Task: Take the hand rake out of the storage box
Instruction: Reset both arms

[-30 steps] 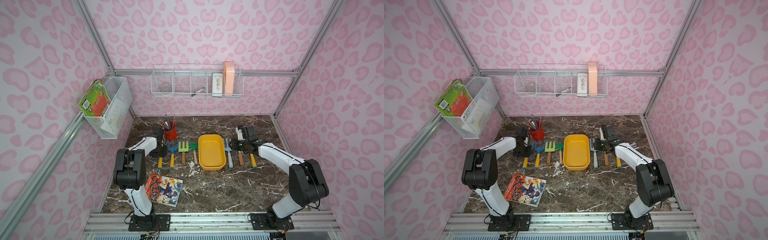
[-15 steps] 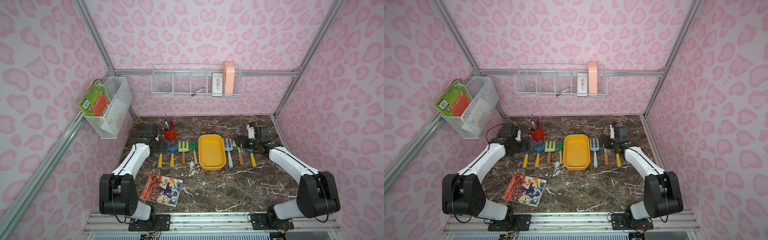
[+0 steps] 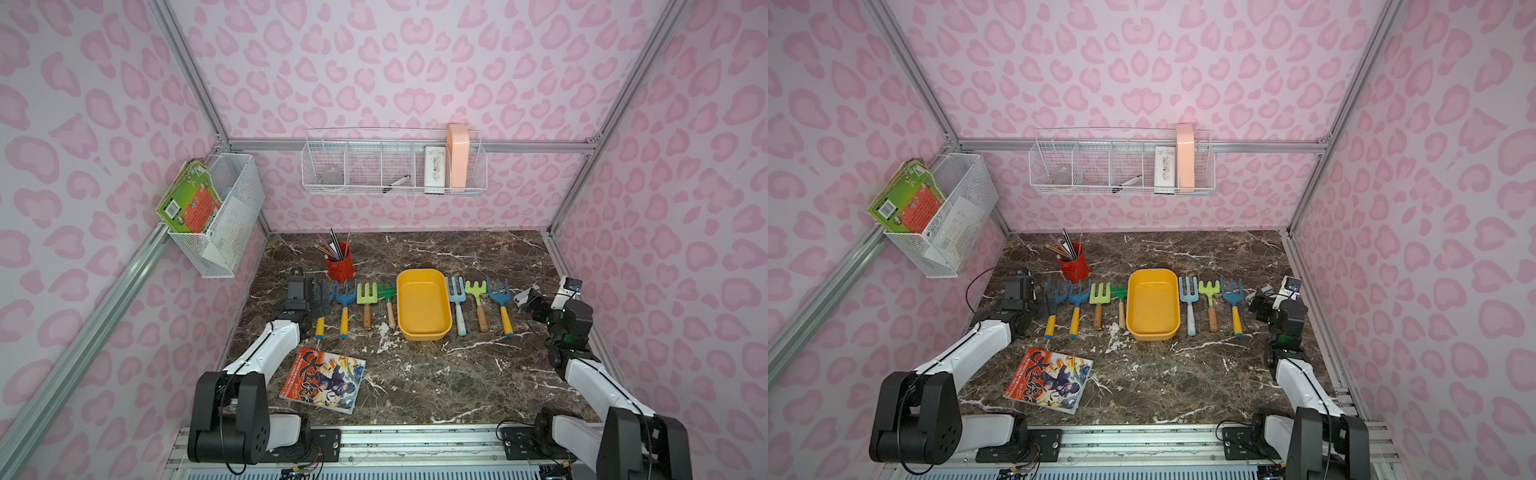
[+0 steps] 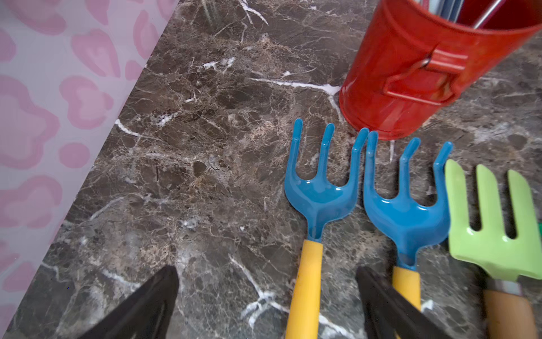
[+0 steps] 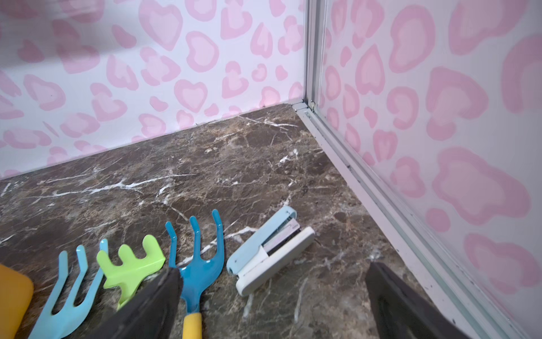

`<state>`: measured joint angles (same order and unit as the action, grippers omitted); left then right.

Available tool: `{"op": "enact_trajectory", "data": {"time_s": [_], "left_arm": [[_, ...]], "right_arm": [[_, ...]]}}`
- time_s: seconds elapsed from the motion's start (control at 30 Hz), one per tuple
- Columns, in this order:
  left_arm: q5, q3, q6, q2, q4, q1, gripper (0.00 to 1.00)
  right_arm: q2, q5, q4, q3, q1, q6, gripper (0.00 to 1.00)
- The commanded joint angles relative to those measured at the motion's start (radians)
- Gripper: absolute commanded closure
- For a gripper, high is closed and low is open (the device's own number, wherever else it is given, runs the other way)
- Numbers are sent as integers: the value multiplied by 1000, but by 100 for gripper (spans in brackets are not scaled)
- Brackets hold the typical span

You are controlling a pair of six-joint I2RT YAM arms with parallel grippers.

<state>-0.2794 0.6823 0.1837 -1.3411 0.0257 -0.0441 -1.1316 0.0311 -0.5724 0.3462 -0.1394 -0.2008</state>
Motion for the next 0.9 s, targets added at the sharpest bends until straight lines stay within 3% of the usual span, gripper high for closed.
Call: {"op": "enact_trajectory", "data": {"time_s": [0.0, 0.07, 0.37, 0.47, 0.53, 0.73, 0.87], "left_arm": [[-7, -89, -89, -14, -314, 1, 2], [5, -150, -115, -34, -457, 1, 1], [114, -216, -160, -167, -710, 0, 1], [157, -300, -220, -221, -949, 0, 2], [230, -316, -255, -247, -1021, 0, 2], [228, -219, -218, -193, -734, -2, 2], [222, -224, -220, -201, -760, -2, 1]], "right_arm": [[-80, -16, -272, -46, 4, 33, 1], [-139, 16, -433, -93, 29, 42, 1], [-333, 59, -799, -197, 109, 123, 1], [-443, 35, -995, -239, 130, 155, 1], [-418, 22, -965, -249, 137, 167, 1], [-429, 43, -939, -225, 138, 157, 1], [-436, 56, -929, -214, 139, 156, 1]]}}
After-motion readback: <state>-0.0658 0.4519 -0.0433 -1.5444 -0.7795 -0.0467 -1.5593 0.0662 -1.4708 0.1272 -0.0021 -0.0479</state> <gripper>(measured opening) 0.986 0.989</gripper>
